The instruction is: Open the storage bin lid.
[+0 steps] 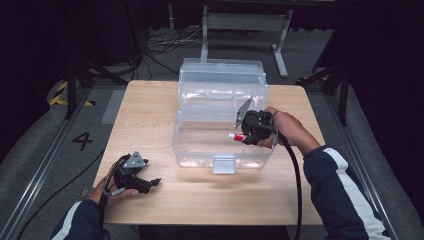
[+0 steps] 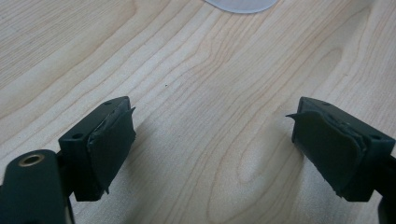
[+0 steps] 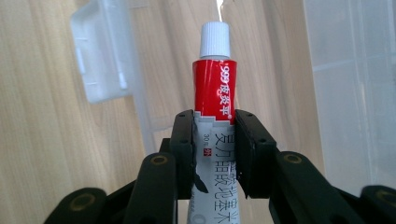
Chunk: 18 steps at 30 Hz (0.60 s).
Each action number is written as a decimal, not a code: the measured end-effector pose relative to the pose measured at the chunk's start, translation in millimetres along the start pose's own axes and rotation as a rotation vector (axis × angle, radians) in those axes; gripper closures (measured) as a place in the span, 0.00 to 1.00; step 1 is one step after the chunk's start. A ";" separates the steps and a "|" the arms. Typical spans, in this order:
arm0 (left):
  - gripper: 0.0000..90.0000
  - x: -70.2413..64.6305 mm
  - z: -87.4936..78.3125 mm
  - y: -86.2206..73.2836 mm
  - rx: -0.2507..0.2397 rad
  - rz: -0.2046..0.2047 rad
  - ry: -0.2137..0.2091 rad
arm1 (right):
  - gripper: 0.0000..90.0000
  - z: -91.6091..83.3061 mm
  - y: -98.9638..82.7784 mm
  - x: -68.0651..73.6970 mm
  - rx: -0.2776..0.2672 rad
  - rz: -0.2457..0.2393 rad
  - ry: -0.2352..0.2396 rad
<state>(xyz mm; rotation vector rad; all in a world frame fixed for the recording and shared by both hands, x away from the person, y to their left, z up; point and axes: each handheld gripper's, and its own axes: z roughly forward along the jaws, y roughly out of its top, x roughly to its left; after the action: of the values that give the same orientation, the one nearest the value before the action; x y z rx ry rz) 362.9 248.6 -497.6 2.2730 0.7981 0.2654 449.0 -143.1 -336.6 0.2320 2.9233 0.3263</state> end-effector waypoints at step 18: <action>0.15 0.0 0.0 0.0 0.000 -0.001 -0.001 | 0.79 33.0 5.4 -21.9 0.014 0.007 0.030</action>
<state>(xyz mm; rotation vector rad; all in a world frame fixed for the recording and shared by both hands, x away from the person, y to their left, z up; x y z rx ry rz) 362.9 248.5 -497.6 2.2725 0.7984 0.2646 477.7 -135.1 -363.2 0.2414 2.9560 0.3139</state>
